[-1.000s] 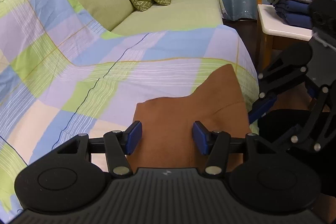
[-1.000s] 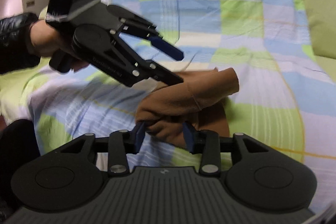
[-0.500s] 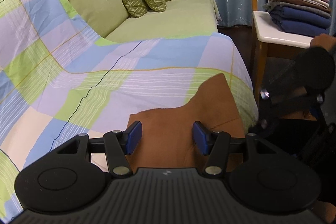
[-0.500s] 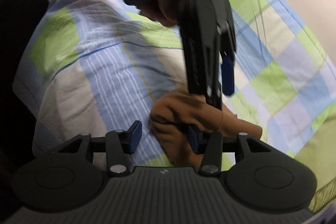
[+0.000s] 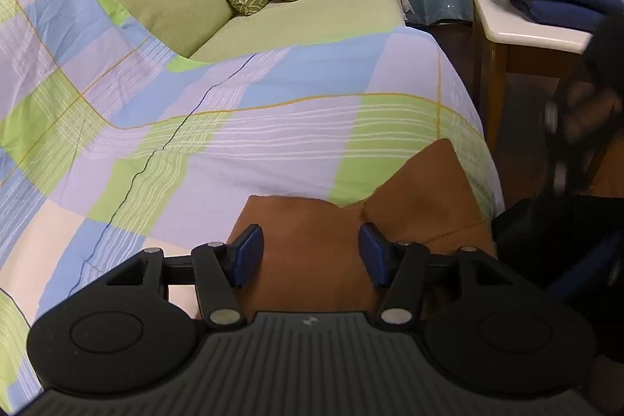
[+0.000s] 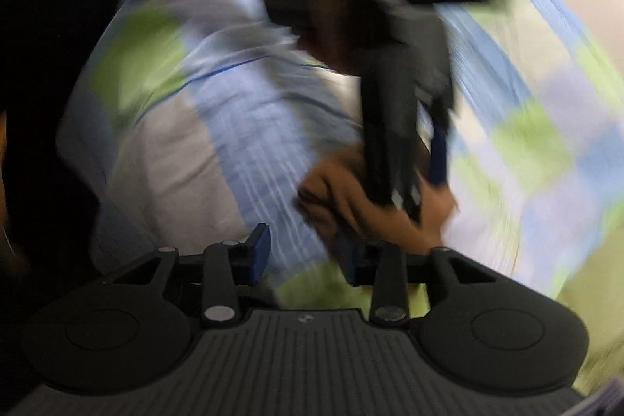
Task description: Fold clothes
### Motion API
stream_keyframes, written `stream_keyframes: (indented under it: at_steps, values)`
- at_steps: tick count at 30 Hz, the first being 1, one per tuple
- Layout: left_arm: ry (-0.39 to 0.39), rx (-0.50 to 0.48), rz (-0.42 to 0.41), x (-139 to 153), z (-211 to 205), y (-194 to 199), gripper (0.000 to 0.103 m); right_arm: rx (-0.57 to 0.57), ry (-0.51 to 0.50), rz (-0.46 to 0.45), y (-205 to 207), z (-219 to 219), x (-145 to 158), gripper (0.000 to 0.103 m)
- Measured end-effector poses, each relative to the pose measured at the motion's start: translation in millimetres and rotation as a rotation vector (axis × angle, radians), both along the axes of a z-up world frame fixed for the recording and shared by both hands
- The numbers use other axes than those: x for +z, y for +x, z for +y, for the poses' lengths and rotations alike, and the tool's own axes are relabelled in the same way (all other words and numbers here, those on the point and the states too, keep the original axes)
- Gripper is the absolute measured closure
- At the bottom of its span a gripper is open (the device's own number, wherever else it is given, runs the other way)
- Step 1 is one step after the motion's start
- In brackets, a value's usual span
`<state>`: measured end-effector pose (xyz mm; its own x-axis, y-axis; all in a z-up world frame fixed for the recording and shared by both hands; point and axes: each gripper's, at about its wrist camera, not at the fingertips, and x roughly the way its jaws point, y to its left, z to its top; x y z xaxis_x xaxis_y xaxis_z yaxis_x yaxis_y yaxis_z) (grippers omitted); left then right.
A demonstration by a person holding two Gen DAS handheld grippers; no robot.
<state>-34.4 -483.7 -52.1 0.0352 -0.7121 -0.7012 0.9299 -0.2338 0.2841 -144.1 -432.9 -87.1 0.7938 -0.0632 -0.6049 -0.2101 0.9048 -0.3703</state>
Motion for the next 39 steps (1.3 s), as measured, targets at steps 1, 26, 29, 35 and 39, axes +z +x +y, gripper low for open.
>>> stream_keyframes:
  at_steps: [1, 26, 29, 35, 39]
  values:
    - [-0.001, 0.002, 0.002, 0.3, 0.2, 0.7, 0.042, -0.062, 0.047, -0.036, -6.8, -7.0, 4.1, 0.073]
    - [-0.254, 0.336, -0.191, 5.0, 87.7, -114.7, 0.034, -0.494, 1.179, -0.224, -1.3, -138.1, -16.4, 0.064]
    - [-0.271, 0.412, -0.164, 2.3, 81.3, -112.6, 0.034, -0.485, 1.24, -0.217, 9.8, -146.1, -11.5, 0.091]
    - [-0.338, 0.604, -0.153, 2.0, 62.2, -102.4, 0.034, -0.399, 1.253, -0.255, 26.6, -143.8, 16.8, 0.093]
    - [-0.299, 0.626, -0.274, -6.3, 58.2, -107.5, 0.032, -0.387, 1.246, -0.269, 31.7, -141.3, 22.5, 0.095]
